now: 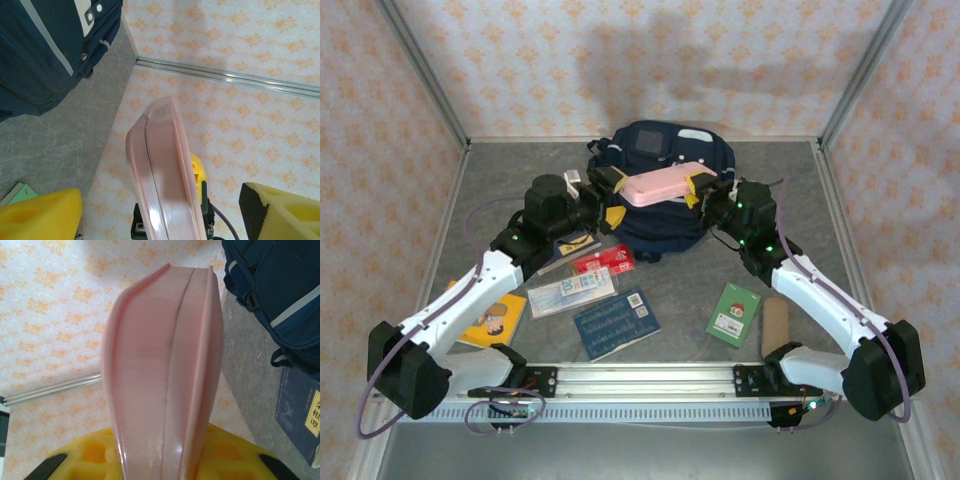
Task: Pack the student bag
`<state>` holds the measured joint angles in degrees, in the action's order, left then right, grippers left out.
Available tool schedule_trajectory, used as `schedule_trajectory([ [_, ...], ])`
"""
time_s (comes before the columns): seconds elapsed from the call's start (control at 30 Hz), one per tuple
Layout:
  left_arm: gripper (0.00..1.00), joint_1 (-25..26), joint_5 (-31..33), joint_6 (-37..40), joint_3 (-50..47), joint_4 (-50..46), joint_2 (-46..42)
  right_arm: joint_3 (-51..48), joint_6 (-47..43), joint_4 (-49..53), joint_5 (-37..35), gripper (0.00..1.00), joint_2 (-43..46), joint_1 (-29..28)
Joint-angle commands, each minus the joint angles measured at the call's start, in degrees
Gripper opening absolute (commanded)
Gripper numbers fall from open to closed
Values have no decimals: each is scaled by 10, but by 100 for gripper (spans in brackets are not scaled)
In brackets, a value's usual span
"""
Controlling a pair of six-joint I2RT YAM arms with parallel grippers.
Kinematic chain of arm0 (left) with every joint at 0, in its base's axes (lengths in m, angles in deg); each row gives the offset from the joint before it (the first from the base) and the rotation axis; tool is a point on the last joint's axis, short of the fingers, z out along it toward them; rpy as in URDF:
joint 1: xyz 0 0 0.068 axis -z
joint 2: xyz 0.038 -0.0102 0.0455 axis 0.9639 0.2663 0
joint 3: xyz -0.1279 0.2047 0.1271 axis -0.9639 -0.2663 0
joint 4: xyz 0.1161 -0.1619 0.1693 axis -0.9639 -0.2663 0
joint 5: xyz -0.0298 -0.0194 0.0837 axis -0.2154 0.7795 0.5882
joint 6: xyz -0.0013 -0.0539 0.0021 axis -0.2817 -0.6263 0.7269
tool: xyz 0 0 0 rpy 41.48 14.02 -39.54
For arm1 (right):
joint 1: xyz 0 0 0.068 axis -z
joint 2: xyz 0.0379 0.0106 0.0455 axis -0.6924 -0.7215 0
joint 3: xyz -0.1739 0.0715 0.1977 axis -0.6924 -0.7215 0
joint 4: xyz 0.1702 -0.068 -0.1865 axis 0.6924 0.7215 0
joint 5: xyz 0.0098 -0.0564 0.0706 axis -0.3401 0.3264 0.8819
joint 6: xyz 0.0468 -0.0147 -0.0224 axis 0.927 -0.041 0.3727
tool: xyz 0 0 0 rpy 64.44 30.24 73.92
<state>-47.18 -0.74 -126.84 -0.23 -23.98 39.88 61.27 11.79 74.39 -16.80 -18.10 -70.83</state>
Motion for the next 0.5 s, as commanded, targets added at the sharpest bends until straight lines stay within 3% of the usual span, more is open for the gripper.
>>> schedule_trajectory([
  [0.0, 83, 2, -18, 10, 38, 3, 19, 5, 8, -74, 31, 11, 2, -2],
  [0.23, 75, 7, -26, 3, 60, 29, 42, 0, 11, -104, 44, 11, -3, -9],
  [0.47, 51, 15, -28, -7, 61, 51, 47, -11, 2, -93, 33, 11, 3, -10],
])
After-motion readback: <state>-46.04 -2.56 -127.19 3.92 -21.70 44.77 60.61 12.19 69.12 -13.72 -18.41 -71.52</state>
